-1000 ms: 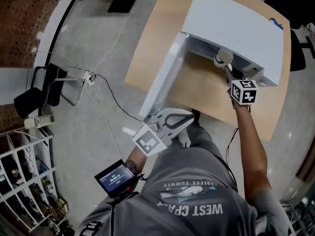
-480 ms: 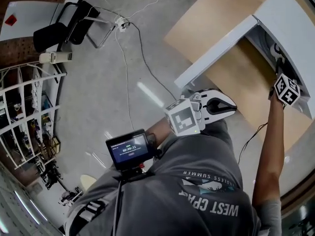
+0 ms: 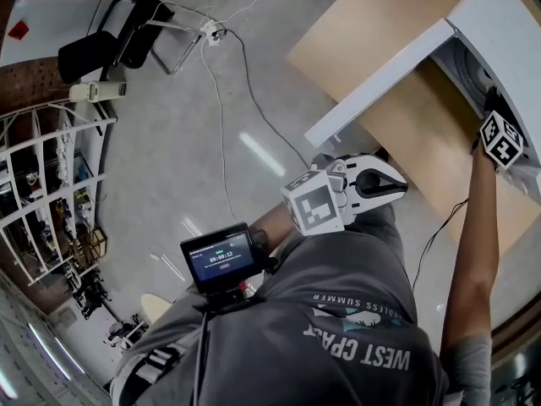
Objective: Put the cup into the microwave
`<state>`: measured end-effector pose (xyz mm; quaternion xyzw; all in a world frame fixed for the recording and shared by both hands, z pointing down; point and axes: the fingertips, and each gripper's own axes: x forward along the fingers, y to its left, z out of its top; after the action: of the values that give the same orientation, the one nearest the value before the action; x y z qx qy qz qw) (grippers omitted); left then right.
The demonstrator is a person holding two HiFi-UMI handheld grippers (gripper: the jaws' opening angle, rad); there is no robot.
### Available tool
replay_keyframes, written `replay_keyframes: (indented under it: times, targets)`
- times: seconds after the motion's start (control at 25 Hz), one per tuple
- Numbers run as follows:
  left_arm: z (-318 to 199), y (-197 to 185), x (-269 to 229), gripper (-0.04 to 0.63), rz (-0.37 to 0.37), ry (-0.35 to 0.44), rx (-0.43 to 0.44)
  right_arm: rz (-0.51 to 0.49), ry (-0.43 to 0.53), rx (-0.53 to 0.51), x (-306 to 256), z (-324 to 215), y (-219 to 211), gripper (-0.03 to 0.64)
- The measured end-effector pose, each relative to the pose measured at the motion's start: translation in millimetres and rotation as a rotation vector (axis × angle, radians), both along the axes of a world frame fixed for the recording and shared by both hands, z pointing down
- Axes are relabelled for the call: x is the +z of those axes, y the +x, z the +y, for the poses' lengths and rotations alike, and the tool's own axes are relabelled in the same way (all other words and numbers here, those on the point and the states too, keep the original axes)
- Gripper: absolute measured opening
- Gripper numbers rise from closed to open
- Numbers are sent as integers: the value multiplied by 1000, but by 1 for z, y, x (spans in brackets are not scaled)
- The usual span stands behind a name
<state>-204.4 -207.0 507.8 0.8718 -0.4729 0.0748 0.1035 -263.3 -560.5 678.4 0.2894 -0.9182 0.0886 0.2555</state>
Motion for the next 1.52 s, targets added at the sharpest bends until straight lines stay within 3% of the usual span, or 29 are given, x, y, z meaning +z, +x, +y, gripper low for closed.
replay_keyframes:
  times: [0.28,0.88,1.0,1.2,1.52]
  targets:
    - [30,9,19,23,4,-18,6,-15,92,-4,23,18,4,72]
    - [13,0,3,23,-1,-5,2,-27,59,-36,11,-2,-4,74]
    - [18,-5,1,23,-1,0,-2,-21,48,-46,11,1,-11,105]
    - [29,-8,-12,23,-11,23,-1,-22,85,-23,-9,7,-11,151]
    - [51,-6,-44,23,-37,64,3,-53,114,10,-57,45,19,155]
